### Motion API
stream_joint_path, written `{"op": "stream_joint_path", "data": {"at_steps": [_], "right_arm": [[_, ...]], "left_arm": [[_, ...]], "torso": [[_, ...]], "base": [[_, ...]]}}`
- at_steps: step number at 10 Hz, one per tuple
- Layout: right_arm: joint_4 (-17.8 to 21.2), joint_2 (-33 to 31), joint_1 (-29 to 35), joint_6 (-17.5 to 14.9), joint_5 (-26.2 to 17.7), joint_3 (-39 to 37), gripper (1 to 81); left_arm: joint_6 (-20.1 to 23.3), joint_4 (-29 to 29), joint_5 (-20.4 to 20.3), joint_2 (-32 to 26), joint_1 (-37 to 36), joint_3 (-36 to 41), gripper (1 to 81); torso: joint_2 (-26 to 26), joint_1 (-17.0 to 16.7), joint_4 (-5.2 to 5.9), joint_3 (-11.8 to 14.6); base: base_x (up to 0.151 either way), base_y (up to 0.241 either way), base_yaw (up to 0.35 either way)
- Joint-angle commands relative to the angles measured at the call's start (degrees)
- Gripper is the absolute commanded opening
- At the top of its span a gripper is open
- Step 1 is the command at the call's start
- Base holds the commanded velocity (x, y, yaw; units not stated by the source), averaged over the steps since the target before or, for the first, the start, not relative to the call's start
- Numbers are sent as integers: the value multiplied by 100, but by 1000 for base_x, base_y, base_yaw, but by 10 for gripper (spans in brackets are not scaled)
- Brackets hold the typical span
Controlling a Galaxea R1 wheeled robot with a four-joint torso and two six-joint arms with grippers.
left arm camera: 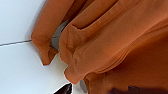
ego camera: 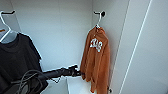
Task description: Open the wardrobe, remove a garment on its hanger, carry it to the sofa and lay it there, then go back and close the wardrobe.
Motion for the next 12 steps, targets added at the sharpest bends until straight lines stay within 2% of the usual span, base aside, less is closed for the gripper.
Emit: {"op": "stream_joint_path", "data": {"at_steps": [1,4,6,8,10,12], "right_arm": [[33,22,277,8,-255,-7,811],[191,31,277,-1,-263,-7,811],[191,75,286,-1,-263,-33,811],[191,83,268,8,-255,-33,811],[191,92,260,8,-255,-33,811],[244,83,233,8,-263,-42,811]], "left_arm": [[-1175,-112,6,94,-1652,161,811],[-2266,-112,-12,50,-2329,337,811],[-3022,-121,-293,50,-2882,425,811],[-3515,-243,-336,102,-3401,451,811],[-3928,-376,-906,94,-3595,451,811],[-4052,-411,-1109,138,-3832,434,811]], "torso": [[0,0,0,0],[2,0,-2,0],[2,0,-2,-2],[5,0,-2,-2],[7,2,-2,-2],[7,2,-2,-2]], "base": [[0,0,0],[0,0,0],[0,0,0],[0,0,0],[0,0,0],[0,0,0]]}}
